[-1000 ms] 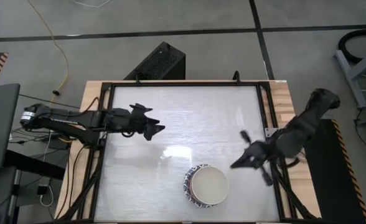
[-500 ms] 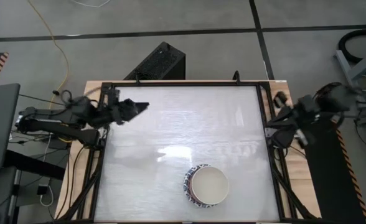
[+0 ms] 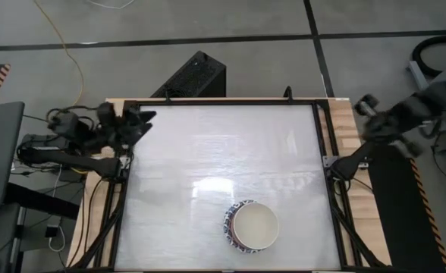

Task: Nest bowls inside each other
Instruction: Return to Home Position

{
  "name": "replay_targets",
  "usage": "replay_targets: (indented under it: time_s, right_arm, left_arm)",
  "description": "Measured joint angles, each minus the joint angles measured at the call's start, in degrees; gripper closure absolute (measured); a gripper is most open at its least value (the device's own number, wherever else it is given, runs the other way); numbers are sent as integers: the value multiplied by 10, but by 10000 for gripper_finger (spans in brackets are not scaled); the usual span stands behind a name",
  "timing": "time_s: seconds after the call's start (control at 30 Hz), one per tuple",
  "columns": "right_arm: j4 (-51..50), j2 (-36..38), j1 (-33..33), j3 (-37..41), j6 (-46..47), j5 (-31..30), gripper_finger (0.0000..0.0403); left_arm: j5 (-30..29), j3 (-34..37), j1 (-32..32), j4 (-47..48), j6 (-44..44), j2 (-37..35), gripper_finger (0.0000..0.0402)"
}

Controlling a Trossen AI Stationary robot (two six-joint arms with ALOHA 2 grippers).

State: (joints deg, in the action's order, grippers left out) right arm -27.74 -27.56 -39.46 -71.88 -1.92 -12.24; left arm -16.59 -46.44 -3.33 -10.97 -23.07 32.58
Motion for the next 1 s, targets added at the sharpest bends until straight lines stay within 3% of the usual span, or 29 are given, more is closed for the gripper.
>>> replay_targets:
  time_s: [0.13,0.2,0.4,0.63,0.9,1.0]
  right_arm:
    - [52,35,0,10,-49,161,365]
    - [74,45,-3,27,-69,203,365]
    - [116,77,-13,108,-86,210,365]
    - [247,138,-19,240,-32,198,365]
    - [387,214,-19,383,-11,199,365]
    - [420,236,-19,419,-12,199,365]
  left_arm:
    - [18,0,0,0,-3,-31,120]
    - [53,0,0,-2,-5,-39,120]
    - [172,0,0,-16,-37,-37,120]
    - [383,0,0,-174,-136,33,120]
    - [516,0,0,-271,-204,151,120]
    - [550,0,0,-277,-193,167,120]
